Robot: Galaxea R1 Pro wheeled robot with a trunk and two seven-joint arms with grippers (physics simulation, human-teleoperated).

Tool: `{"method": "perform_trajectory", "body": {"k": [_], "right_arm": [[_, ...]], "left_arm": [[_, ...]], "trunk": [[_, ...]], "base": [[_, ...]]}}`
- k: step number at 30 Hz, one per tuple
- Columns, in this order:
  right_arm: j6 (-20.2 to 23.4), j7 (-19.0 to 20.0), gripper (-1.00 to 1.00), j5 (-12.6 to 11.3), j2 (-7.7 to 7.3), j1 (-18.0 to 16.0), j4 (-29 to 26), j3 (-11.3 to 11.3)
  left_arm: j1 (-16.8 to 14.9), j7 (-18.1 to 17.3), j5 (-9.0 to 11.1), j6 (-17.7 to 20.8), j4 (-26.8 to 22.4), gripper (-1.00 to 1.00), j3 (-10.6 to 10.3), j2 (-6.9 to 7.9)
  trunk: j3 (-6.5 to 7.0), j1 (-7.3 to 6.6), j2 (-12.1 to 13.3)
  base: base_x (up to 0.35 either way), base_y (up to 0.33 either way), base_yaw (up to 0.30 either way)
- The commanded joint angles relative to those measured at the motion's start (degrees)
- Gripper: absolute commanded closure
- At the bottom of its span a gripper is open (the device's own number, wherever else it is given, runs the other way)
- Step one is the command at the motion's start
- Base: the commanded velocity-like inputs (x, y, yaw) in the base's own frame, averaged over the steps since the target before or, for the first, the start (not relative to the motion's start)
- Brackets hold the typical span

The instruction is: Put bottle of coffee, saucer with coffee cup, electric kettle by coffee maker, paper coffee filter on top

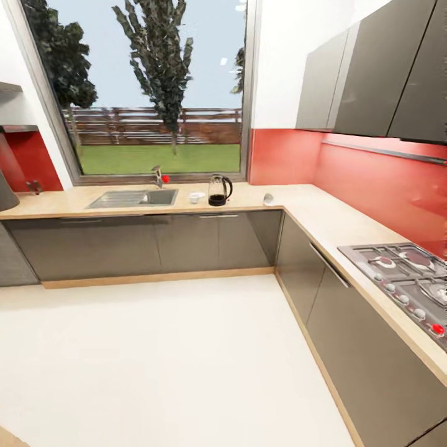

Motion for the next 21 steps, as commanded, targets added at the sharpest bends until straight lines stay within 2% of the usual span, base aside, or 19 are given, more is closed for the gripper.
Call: {"method": "perform_trajectory", "body": {"k": [1,7,16,21], "right_arm": [[-0.1,-0.02,-1.0,0.05,0.0,-0.01,-0.03,0.01],[-0.1,-0.02,-1.0,0.05,-0.03,-0.01,-0.04,0.01],[-0.1,0.15,-1.0,0.17,-0.01,-0.01,0.04,0.09],[-0.1,0.3,-1.0,0.22,-0.01,-0.01,0.05,0.15]], "left_arm": [[-0.04,0.04,0.18,-0.19,0.04,-1.0,-0.02,0.0],[-0.04,0.04,0.18,-0.19,0.04,-1.0,-0.02,0.0],[-0.04,0.08,0.18,-0.19,0.04,-1.0,-0.02,0.0],[-0.04,0.09,0.18,-0.19,0.04,-1.0,-0.02,0.0]], "trunk": [[-0.07,0.07,-0.1],[0.02,0.07,-0.1],[0.03,0.07,-0.1],[0.03,0.07,-0.1]], "base": [[0.338,0.0,-0.235],[0.338,0.0,-0.11],[0.338,0.009,-0.009],[0.333,0.118,0.0]]}}
